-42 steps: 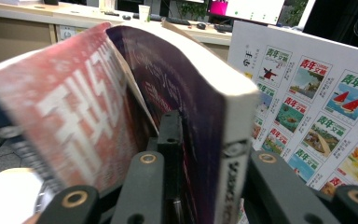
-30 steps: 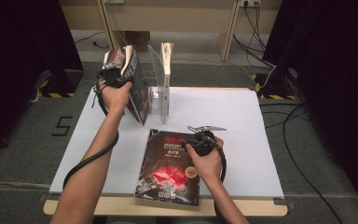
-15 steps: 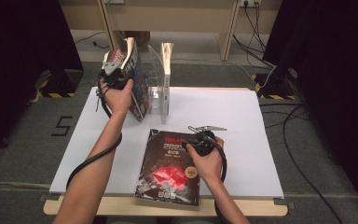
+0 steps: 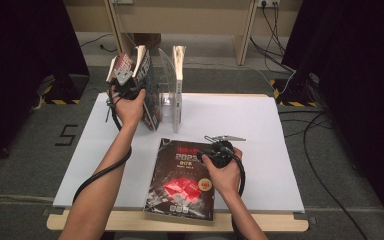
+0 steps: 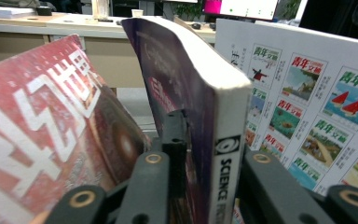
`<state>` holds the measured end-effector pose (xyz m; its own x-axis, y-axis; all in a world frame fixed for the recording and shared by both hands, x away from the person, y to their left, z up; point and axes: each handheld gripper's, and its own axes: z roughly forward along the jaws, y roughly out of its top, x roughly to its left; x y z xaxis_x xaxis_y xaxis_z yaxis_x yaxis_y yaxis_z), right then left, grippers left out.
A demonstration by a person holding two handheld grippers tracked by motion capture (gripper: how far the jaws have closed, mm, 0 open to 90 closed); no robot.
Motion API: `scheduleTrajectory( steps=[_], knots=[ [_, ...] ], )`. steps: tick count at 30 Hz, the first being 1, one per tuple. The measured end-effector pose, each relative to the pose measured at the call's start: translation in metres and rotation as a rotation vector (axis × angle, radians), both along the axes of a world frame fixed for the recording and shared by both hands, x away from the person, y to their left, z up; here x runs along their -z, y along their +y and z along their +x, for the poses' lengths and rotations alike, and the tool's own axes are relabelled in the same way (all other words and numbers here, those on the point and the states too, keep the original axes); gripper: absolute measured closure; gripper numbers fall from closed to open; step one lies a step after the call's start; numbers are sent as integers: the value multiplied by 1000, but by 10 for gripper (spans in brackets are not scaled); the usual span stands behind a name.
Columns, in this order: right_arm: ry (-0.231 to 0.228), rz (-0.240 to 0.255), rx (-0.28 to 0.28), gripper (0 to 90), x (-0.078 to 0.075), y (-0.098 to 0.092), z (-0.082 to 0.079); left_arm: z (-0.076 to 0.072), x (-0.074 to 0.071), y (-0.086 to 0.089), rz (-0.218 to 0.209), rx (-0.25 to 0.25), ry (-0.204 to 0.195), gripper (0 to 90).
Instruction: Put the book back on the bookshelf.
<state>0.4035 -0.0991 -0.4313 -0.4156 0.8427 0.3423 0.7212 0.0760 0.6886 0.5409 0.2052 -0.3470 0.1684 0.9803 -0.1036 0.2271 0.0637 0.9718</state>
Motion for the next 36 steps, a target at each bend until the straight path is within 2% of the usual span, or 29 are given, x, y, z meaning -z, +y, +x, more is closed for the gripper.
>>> scheduleTrajectory(
  steps=[2, 9, 10, 19, 23, 24, 29, 32, 35, 36],
  knots=[
    [1, 4, -2, 670, 0, 1, 0, -4, -3, 1, 10, -9, 15, 678],
    [0, 9, -3, 669, 0, 3, 0, -20, -7, 8, 11, -10, 13, 622],
    [-2, 5, -5, 669, 0, 3, 0, -27, -7, 11, 8, -8, 12, 614],
    [3, 9, -2, 669, 0, 5, -1, -51, 1, 28, -7, -21, 22, 601],
    [7, 8, -2, 669, 0, 6, -1, -55, 4, 33, -13, -13, 27, 609],
    [6, 8, -6, 669, 0, 7, -1, -58, 6, 35, -25, -5, 34, 609],
    [6, 9, -7, 668, 0, 7, -1, -62, 12, 39, -31, -11, 43, 608],
    [6, 6, -5, 667, 1, 6, -1, -67, 17, 43, -65, -12, 60, 609],
    [8, 6, -3, 668, 1, 6, -1, -71, 23, 48, -75, -41, 78, 593],
    [7, 9, -2, 667, 1, 6, -2, -72, 26, 53, -103, -60, 93, 578]
  ],
)
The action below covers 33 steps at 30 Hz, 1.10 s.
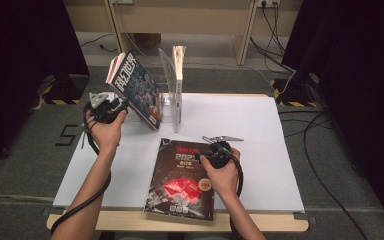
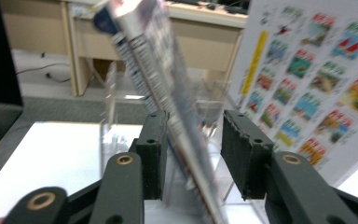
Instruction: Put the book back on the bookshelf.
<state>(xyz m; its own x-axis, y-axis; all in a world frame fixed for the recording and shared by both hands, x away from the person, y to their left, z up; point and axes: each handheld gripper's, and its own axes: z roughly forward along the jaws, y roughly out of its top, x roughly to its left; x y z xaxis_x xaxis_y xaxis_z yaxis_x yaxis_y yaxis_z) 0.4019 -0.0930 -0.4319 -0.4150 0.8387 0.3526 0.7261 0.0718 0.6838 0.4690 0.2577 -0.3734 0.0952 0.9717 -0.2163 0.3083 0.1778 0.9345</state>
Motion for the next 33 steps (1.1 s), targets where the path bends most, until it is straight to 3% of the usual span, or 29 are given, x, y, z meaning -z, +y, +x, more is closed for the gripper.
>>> scheduleTrajectory(
  steps=[3, 4, 6, 9, 10, 11, 15, 17, 18, 20, 22, 24, 26, 28, 33],
  knots=[
    [0, -2, -4, 667, 0, 0, 0, 1, 2, 4, -21, -22, 2, 513],
    [0, -1, -4, 666, 1, 1, 0, 6, 2, 9, -68, -25, -1, 492],
    [-1, -5, -8, 665, 2, 2, 0, 16, 1, 13, -106, -27, -10, 464],
    [4, -1, -7, 664, 2, 3, 0, 26, -1, 15, -126, -38, -2, 446],
    [2, -2, -9, 664, 1, 3, 0, 38, -3, 17, -140, -42, 5, 448],
    [2, -2, -9, 664, 1, 3, 0, 38, -3, 17, -140, -42, 5, 452],
    [6, -2, -3, 662, 1, 0, 1, 62, -6, 13, -196, -12, 33, 506],
    [7, -3, -3, 661, 1, -1, 1, 67, -6, 12, -218, -11, 46, 573],
    [5, -5, -5, 660, 0, -2, 1, 75, -5, 10, -259, -5, 75, 589],
    [2, -3, -4, 659, 0, -2, 1, 77, -5, 9, -263, -3, 83, 610],
    [0, -2, -2, 659, 0, -4, 1, 82, -6, 3, -235, -13, 95, 656],
    [-1, -3, -4, 659, 0, -5, 1, 84, -7, 4, -248, -14, 104, 742],
    [-4, -2, -2, 659, -1, -6, 2, 85, -9, 3, -242, -8, 107, 754],
    [-2, -1, -1, 660, -1, -6, 2, 84, -11, -3, -201, 3, 84, 756],
    [-1, -5, 0, 662, 0, -6, 2, 83, -14, -14, -164, 10, 51, 758]
  ],
)
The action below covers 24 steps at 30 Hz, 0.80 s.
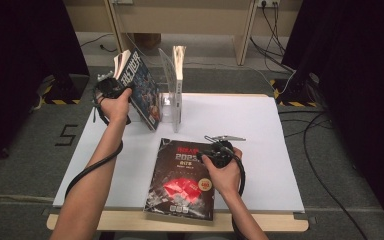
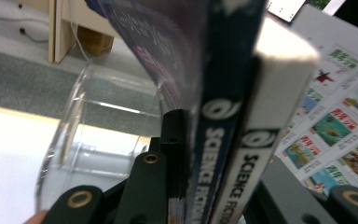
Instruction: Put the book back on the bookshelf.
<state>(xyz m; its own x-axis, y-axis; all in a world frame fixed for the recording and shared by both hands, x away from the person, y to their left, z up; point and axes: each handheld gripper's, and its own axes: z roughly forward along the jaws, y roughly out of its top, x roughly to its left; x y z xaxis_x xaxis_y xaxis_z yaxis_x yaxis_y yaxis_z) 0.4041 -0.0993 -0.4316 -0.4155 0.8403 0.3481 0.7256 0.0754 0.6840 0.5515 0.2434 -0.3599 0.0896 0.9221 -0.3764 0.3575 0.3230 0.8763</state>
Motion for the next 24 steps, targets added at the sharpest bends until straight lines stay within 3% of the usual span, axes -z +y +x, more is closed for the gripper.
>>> scheduleTrajectory(
  steps=[2, 5, 6, 7, 8, 9, 11, 12, 13, 18, 20, 24],
  knots=[
    [-1, -1, -1, 664, 1, -1, 1, 0, -1, -8, 22, 1, -23, 758],
    [-1, 0, -2, 665, 1, 0, 1, -3, -3, -28, 92, 21, -63, 757],
    [1, 1, -2, 665, 1, 0, 1, -3, -3, -28, 92, 21, -63, 757],
    [7, -1, -1, 666, 1, 0, 0, -6, -4, -41, 157, 49, -91, 757],
    [7, -1, -1, 666, 1, 0, 0, -6, -4, -41, 157, 49, -91, 757],
    [6, 2, 1, 666, 1, -1, -1, -8, -5, -54, 222, 78, -113, 756],
    [3, -1, 2, 666, 2, -2, -1, -10, -5, -65, 274, 111, -132, 756],
    [3, -1, 2, 666, 2, -2, -1, -10, -5, -65, 274, 111, -132, 755],
    [5, 5, 5, 666, 2, -3, -1, -11, -5, -72, 310, 119, -142, 754],
    [8, 7, 12, 666, 2, -5, -2, -11, -6, -72, 327, 107, -140, 753],
    [2, 2, 9, 666, 4, -6, -1, -9, -8, -72, 375, 133, -143, 755],
    [1, 3, 9, 666, 3, -6, -1, -6, -9, -74, 415, 160, -159, 755]
  ],
)
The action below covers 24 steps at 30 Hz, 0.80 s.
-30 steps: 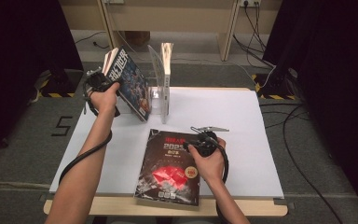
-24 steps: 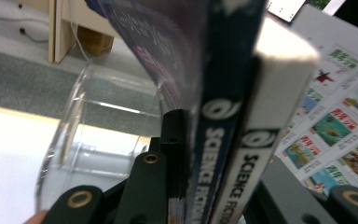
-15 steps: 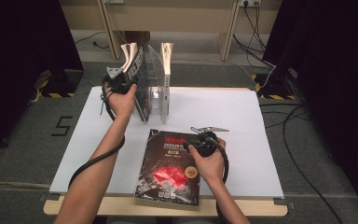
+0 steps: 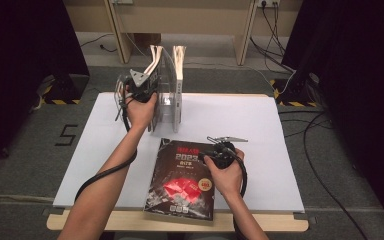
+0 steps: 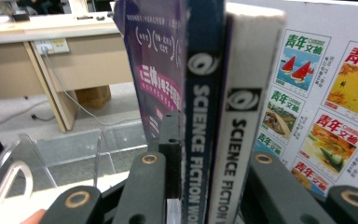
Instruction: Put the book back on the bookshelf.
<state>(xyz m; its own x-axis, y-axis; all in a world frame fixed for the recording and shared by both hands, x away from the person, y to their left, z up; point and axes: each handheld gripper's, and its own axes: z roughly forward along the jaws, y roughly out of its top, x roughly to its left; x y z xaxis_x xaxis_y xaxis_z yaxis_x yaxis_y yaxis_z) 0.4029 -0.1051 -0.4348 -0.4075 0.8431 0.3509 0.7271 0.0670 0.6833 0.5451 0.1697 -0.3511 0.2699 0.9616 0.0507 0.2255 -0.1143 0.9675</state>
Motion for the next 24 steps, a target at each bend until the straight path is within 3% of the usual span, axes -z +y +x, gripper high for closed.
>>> scheduleTrajectory(
  steps=[3, 9, 15, 24],
  knots=[
    [2, 3, 4, 666, 0, 0, 0, -1, 6, -2, 47, 59, -25, 745],
    [6, 8, 4, 664, 1, 1, -2, -8, 10, -6, 0, 105, -30, 608],
    [-1, 4, 8, 663, -1, -3, -2, -20, 4, -5, -28, 100, -63, 551],
    [7, 9, 11, 661, 0, -1, -3, -30, 5, 2, -45, 101, -67, 518]
  ],
)
